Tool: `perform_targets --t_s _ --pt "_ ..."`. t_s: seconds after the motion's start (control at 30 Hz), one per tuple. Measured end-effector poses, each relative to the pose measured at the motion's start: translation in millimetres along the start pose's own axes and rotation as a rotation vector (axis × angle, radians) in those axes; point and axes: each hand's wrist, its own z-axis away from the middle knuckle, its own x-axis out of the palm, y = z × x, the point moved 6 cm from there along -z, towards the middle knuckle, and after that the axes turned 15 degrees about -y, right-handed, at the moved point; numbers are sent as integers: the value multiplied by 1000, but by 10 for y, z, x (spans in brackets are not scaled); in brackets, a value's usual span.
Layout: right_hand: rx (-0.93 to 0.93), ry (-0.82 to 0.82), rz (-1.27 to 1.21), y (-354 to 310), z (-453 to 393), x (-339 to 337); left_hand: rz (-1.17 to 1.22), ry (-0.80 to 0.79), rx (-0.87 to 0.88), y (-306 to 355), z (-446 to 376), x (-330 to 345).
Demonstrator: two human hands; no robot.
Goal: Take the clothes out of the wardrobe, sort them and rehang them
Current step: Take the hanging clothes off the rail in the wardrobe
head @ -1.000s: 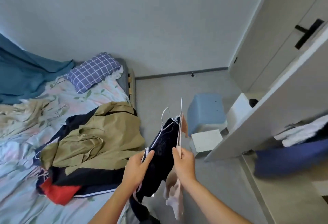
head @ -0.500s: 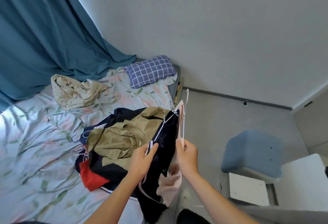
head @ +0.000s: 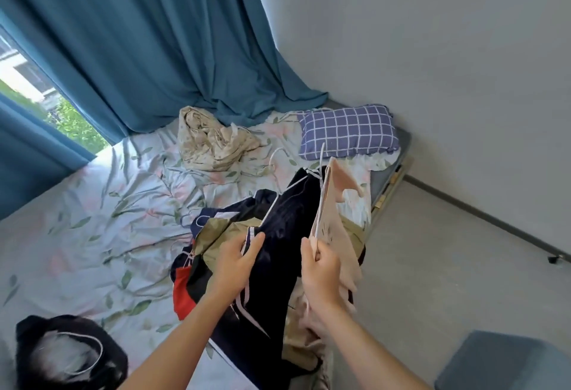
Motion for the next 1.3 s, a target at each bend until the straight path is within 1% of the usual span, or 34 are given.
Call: perform_targets --t_s 0.13,0.27,0.37,0.47,0.63,0.73,0.9,0.97,1.03,1.1,1.13,1.2,1.3 --pt "44 -115 37 200 -319 312 -67 -3 -87 -353 -191 -107" --pt "189 -207 127 621 -605 631 -69 64 -185 -861 -304 -189" --pt "267 -272 204 818 -721 875 -86 99 -283 -1229 -319 -240" --pt "302 -322 228 1050 -795 1153 -100 81 -281 -1542 -360 -260" --pt "248 -281 189 1218 -1011 1574 -99 158 -259 -1985 -586 -515" --pt "195 -271 184 1224 -1246 1813 -143 191 -228 -2205 -857 -817" --pt "146 -293 180 1427 -1675 2293 -250 283 -242 -2554 -1184 -1355" --pt "162 -349 206 1610 -1782 2520 -328 253 -296 -2827 -1263 -1426" --pt "208 -457 258 1833 -1871 2765 -437 141 -386 -3156 -1275 -1409" --pt "265 -527 312 2015 -1947 2964 -587 45 -453 -3447 -1177 -1371" --pt "289 -540 330 2080 -1989 3038 -636 30 -467 -3551 -1097 -1345" --pt "312 -545 371 2122 -2039 3191 -654 35 -494 -3644 -863 -1288" --pt "267 -540 371 2007 -2076 3467 -678 43 -505 -3637 -506 -1179"
